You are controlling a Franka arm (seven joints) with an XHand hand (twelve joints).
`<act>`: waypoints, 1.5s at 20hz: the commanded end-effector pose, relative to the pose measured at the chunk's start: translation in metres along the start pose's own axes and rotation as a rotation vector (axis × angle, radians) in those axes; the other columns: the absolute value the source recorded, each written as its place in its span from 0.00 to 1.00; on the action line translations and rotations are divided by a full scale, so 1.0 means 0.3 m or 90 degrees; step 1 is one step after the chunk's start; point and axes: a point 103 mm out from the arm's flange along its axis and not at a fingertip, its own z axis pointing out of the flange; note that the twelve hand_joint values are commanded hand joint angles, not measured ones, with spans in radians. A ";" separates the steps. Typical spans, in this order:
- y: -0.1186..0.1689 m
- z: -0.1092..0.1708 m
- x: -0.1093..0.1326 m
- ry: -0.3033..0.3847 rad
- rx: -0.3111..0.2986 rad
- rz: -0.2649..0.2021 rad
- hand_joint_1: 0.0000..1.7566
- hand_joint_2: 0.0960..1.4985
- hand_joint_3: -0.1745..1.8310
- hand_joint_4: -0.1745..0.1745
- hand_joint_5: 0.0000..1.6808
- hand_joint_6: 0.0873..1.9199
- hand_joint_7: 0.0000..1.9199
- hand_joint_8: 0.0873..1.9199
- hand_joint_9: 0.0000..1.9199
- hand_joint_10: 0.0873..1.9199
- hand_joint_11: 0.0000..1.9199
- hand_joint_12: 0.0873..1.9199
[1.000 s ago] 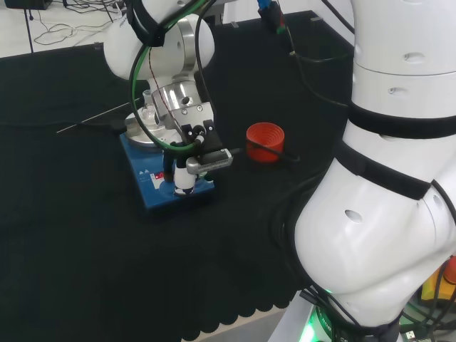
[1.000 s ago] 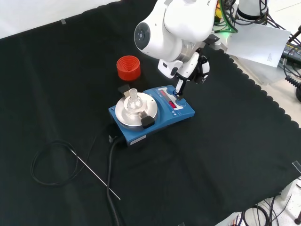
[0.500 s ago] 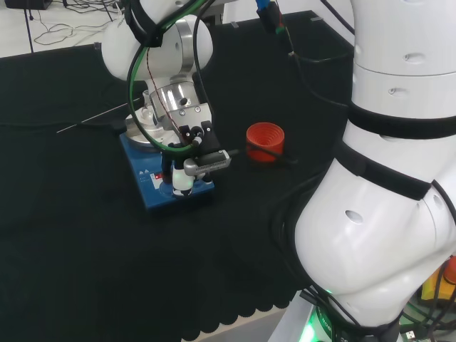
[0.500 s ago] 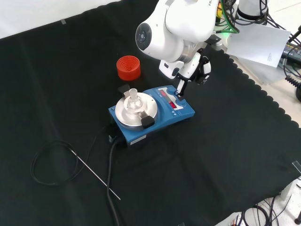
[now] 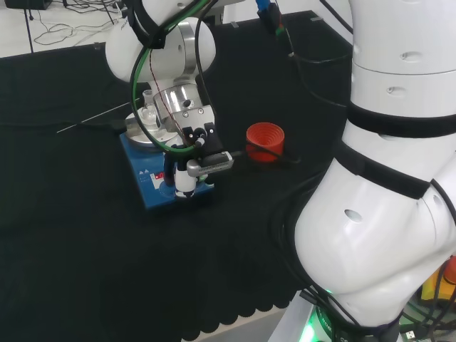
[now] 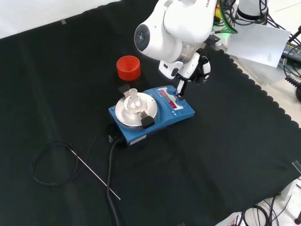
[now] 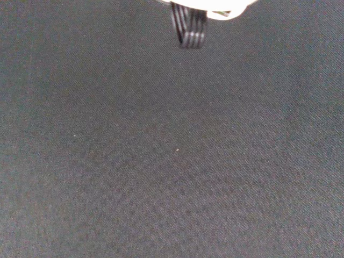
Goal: Turn on the heater.
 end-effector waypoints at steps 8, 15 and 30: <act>0.003 0.002 0.011 -0.006 0.003 0.009 0.81 0.45 0.57 0.38 0.20 0.25 0.85 0.80 0.88 0.79 0.62 0.68; 0.004 0.004 0.010 -0.005 0.007 0.009 0.81 0.45 0.57 0.38 0.19 0.25 0.85 0.80 0.88 0.79 0.62 0.68; -0.051 -0.073 -0.012 0.002 -0.021 0.003 0.81 0.45 0.58 0.38 0.19 0.27 0.85 0.80 0.88 0.79 0.62 0.68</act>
